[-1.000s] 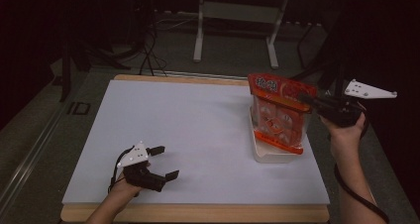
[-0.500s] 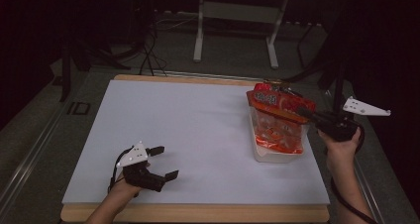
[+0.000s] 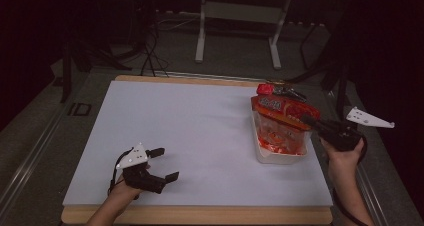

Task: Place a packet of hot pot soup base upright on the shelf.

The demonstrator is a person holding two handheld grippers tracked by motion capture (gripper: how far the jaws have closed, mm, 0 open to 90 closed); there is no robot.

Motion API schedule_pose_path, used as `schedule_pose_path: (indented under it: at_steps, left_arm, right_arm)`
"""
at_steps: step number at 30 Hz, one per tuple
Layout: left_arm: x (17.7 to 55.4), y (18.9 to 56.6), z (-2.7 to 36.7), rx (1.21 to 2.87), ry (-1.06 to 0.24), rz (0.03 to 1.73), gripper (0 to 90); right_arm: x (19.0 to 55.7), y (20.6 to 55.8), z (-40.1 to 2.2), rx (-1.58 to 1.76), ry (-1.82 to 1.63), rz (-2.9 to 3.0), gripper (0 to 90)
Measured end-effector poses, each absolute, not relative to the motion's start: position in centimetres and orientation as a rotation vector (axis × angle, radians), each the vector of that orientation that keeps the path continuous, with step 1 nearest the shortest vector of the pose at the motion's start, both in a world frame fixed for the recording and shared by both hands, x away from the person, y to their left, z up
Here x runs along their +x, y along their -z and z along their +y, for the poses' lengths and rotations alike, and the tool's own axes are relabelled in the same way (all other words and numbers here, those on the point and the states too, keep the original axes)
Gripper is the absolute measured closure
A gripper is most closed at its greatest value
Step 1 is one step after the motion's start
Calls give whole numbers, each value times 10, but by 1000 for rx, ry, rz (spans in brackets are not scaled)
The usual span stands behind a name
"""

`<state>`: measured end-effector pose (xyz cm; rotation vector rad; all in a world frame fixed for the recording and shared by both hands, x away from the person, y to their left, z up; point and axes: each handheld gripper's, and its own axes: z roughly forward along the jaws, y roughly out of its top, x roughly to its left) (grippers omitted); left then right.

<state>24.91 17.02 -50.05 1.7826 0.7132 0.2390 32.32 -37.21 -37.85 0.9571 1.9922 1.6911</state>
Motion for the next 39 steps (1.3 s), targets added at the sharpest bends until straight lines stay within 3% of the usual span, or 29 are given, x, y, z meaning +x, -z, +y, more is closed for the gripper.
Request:
schedule_pose_path:
  at_steps: [15,20,25,27,31,34,35,37,39]
  left_arm:
    - [250,501,170,1784,-239,712,22]
    - [250,501,168,1789,-232,705,22]
    - [250,502,167,1792,-229,699,22]
    - [250,502,167,1791,-226,698,22]
    - [249,502,167,1790,-223,699,22]
    - [249,502,167,1791,-224,696,22]
    - [249,502,167,1791,-225,695,22]
    - [249,501,167,1792,-225,695,22]
    - [248,501,167,1791,-225,695,22]
  right_arm:
    - [325,401,-388,1127,-1651,1928,899]
    - [321,401,-390,1096,-1630,1931,850]
    - [319,392,-388,1062,-1650,1920,661]
    - [317,384,-387,1040,-1650,1911,664]
    - [314,372,-384,1012,-1650,1902,570]
    - [311,360,-378,984,-1656,1889,471]
    - [310,353,-373,967,-1664,1906,387]
    - [310,351,-370,964,-1646,1910,370]
    - [308,345,-363,948,-1642,1926,280]
